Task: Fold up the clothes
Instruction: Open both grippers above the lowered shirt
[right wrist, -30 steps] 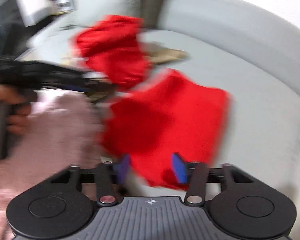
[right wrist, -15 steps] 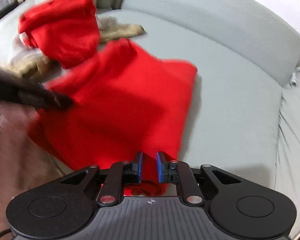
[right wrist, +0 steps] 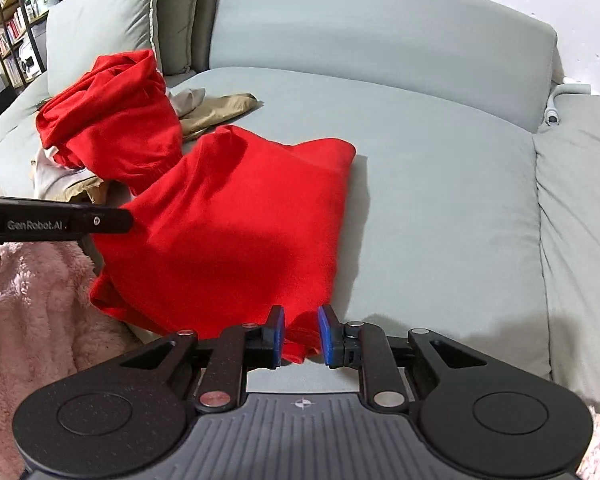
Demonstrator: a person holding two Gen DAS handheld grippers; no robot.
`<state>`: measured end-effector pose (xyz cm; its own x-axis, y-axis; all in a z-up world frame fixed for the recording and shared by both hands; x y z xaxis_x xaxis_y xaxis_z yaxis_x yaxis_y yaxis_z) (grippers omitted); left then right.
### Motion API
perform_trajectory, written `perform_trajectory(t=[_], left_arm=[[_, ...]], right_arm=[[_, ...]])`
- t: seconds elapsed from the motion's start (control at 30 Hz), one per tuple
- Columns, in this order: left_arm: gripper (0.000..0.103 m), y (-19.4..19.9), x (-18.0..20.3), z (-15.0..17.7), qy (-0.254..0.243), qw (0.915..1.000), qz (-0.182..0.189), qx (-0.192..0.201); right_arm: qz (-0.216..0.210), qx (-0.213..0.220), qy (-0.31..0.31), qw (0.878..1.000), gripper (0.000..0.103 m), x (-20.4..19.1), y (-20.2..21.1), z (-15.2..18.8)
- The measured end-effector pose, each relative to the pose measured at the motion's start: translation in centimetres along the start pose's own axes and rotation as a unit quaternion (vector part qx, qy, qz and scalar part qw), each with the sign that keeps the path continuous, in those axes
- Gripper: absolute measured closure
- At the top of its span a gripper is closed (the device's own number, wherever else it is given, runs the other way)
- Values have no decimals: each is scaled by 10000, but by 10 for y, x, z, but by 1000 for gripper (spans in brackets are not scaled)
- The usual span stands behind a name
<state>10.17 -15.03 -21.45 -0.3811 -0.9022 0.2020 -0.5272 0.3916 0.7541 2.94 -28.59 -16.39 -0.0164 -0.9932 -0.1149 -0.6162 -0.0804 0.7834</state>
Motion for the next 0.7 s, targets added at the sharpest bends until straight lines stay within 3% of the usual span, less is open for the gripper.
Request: perform_trajectory(t=[0.13,0.23,0.37,0.43,0.47,0.6,0.7], left_arm=[[55,-1,6,-5,94,9999,136,44],[55,-8,15,-11,-98,9999,85,61],[57,-35,23,-20,-500,9977,-461,50],[59,-54,15,-15,-499,9936,-888,-486],[58,-59,11,-12,-428,9920,-979,-675],[59,-47,-7,-18,201,9947,-708,-720],[58,-30,-6,-37,180,9990,-377,-151]], right_arm=[[-46,143,71,9999,79,-2,3,-10],[-20,336,167,9993,79,-3,5,-22],[187,490,165,9985,79,-2,-17,-39],[190,329,130,9992,79,0,-31,-38],[200,46,166,9997,79,2,-43,-33],[73,1,136,9999,75,7,-42,-29],[-142,234,-1,9996,75,12,-34,-43]])
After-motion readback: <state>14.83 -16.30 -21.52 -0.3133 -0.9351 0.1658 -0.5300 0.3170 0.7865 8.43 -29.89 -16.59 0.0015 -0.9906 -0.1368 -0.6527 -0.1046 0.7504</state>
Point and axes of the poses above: each gripper's, at about its wrist camera, not at the fingertips, and y roughly against the way its jaws point, x to its right, z to its underside, the point moved 5 cm from there along -y, roughly the way its jaws point, and after that the axes turned 1 degree about x, right-handed, at the moved point
